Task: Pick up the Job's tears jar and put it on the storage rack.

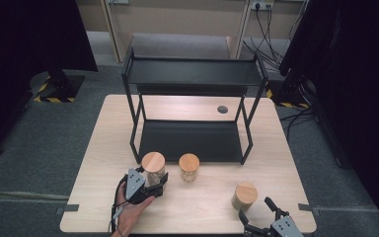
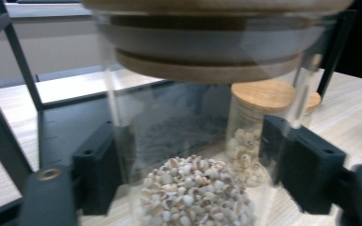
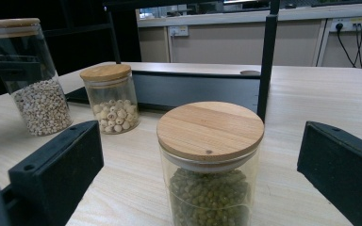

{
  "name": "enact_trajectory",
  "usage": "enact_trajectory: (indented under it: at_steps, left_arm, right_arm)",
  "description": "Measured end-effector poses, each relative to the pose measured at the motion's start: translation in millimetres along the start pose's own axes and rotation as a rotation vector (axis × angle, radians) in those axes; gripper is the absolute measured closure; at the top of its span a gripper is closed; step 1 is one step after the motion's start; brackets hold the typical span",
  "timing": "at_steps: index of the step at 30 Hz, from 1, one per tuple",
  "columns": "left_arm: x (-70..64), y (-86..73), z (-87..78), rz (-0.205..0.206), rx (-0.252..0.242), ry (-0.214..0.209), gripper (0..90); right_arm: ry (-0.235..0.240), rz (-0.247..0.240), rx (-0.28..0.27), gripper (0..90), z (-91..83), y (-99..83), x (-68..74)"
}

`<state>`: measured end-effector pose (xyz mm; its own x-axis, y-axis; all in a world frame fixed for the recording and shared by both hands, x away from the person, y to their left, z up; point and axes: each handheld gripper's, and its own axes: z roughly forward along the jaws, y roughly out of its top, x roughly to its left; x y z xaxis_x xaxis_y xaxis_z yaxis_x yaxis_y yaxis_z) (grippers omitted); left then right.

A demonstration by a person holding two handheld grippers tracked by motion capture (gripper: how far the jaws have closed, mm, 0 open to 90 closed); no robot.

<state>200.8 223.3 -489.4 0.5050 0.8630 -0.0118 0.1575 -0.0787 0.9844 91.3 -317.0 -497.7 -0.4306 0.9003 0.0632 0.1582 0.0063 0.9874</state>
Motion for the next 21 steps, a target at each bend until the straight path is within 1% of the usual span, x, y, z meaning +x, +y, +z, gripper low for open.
enact_trajectory:
  at_steps: [8, 11, 15, 21]
  left_arm:
    - [-0.9, 4.0, 1.5, -0.006, 0.01, 0.005, 25.0]
    - [-1.4, 6.2, 1.6, 0.004, 0.016, 0.009, 25.1]
    - [-0.8, 9.7, 2.2, -0.004, 0.006, 0.012, 25.1]
    - [1.6, 17.2, 4.8, -0.009, 0.006, 0.018, 25.1]
  right_arm:
    - [0.001, 0.001, -0.002, 1.3, -0.2, -0.2, -0.3]
    - [0.002, 0.001, -0.003, 1.3, -0.2, -0.3, -0.3]
    - [0.003, 0.0, -0.005, 1.4, -0.6, -0.3, -0.3]
    - [0.003, 0.001, -0.005, 1.4, -0.5, -0.4, -0.4]
